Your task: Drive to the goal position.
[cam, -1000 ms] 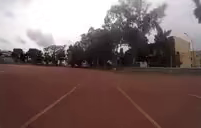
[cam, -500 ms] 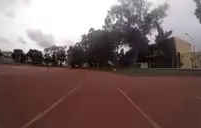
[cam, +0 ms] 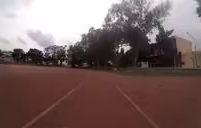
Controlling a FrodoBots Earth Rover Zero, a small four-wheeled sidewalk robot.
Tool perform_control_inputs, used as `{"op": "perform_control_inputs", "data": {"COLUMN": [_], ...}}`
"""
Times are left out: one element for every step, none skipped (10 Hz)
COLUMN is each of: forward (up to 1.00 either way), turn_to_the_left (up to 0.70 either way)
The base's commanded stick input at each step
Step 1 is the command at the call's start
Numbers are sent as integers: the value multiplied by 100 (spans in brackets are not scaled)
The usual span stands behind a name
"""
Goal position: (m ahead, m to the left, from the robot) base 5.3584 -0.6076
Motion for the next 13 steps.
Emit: {"op": "perform_control_inputs", "data": {"forward": [50, 50, 50, 50, 50, 50, 50, 50, 50, 50, 50, 50, 50], "turn_to_the_left": [0, 0, 0, 0, 0, 0, 0, 0, 0, 0, 0, 0, 0]}}
